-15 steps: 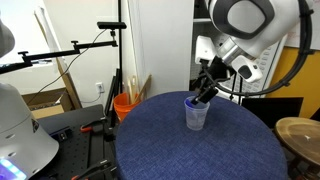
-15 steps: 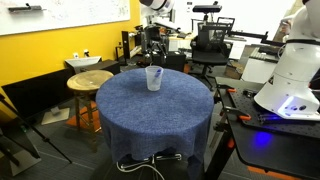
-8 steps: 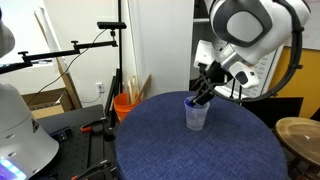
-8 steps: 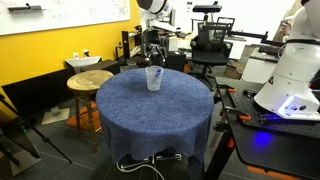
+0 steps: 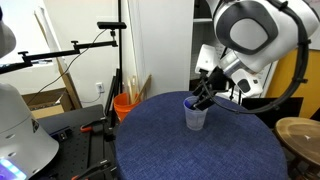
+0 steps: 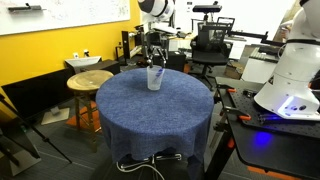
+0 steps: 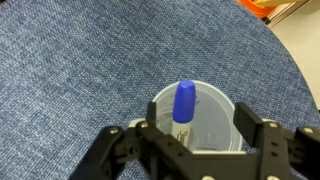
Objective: Take the marker out of the cup and put it on the table
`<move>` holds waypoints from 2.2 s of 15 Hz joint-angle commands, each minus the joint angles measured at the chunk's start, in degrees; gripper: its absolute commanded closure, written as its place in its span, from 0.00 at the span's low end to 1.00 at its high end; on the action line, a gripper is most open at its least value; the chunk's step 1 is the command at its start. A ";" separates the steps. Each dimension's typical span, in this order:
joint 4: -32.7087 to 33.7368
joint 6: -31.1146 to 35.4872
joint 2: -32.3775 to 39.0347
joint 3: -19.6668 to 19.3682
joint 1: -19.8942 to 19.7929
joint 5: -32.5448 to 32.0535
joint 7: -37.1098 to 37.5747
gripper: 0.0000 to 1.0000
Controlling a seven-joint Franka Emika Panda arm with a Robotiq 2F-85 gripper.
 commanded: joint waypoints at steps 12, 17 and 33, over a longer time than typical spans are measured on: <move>4.20 -3.00 3.29 1.87 0.08 0.88 3.12 0.77; 4.89 -3.04 3.31 1.90 0.00 0.92 3.37 0.94; -4.24 -7.51 -16.46 1.85 0.77 4.31 -0.85 0.94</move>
